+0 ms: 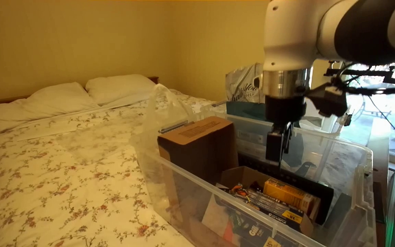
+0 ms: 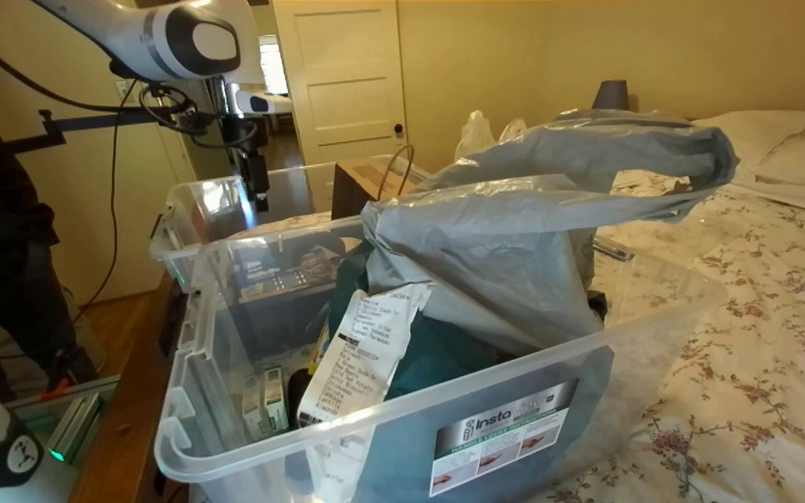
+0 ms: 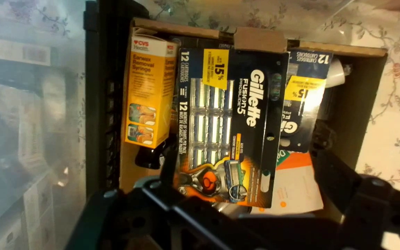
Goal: Move one black pack from the container on the left to the container on the right.
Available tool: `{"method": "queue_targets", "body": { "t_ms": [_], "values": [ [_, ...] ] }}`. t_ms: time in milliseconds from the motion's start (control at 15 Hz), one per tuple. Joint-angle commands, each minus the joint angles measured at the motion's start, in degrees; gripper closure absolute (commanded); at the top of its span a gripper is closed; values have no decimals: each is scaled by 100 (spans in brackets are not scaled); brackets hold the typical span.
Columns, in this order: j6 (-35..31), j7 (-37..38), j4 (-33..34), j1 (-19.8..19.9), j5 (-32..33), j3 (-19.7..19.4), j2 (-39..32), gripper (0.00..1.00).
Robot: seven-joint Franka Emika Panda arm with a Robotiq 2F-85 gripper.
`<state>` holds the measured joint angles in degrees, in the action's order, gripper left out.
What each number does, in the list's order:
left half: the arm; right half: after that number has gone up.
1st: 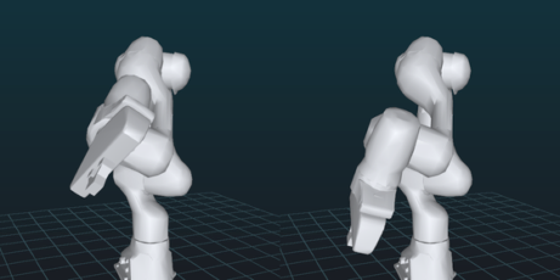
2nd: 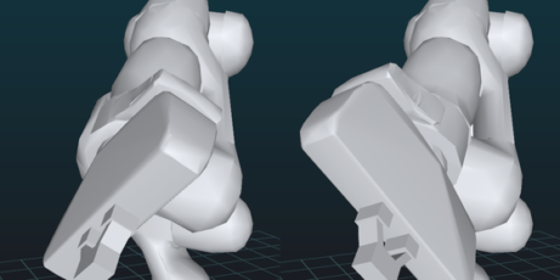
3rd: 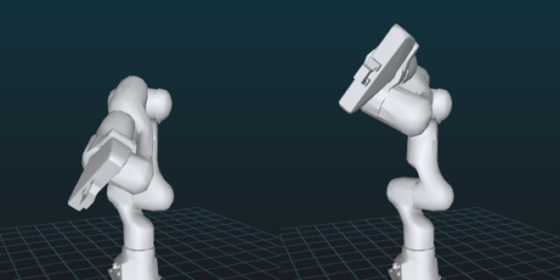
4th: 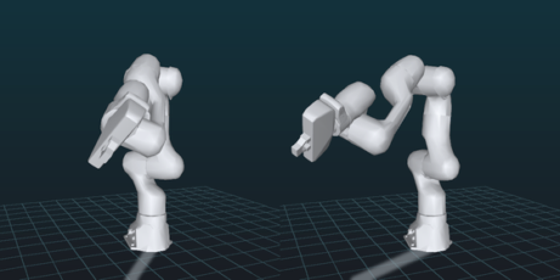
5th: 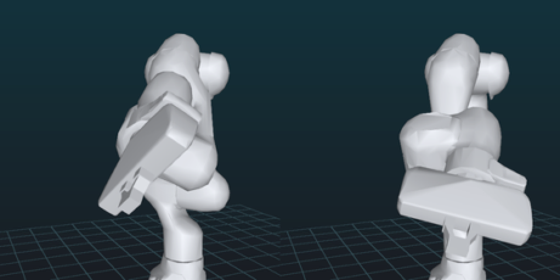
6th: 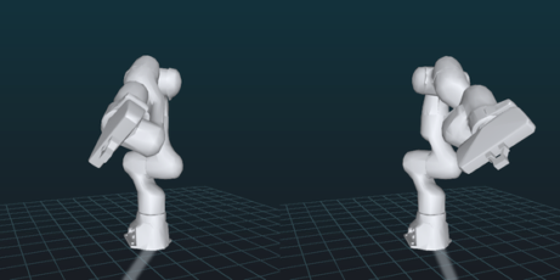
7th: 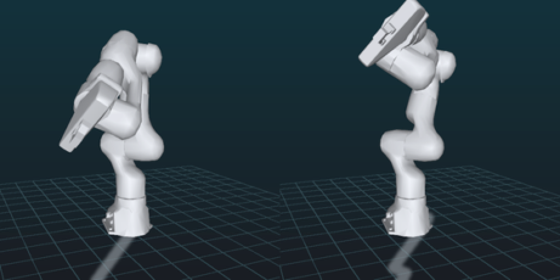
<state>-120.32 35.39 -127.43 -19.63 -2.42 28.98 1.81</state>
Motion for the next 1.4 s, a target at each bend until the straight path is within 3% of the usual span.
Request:
{"method": "queue_targets", "body": {
  "t_ms": [0,267,533,1333],
  "values": [
    [-711,822,-18,-344,440,-60,-918,0],
    [-1015,1441,192,-874,1094,-334,-1640,0],
    [-914,1822,553,-1332,1517,-656,-2095,0],
    [-415,2654,1308,-2153,2313,-1811,-2822,0]
  ]
}}
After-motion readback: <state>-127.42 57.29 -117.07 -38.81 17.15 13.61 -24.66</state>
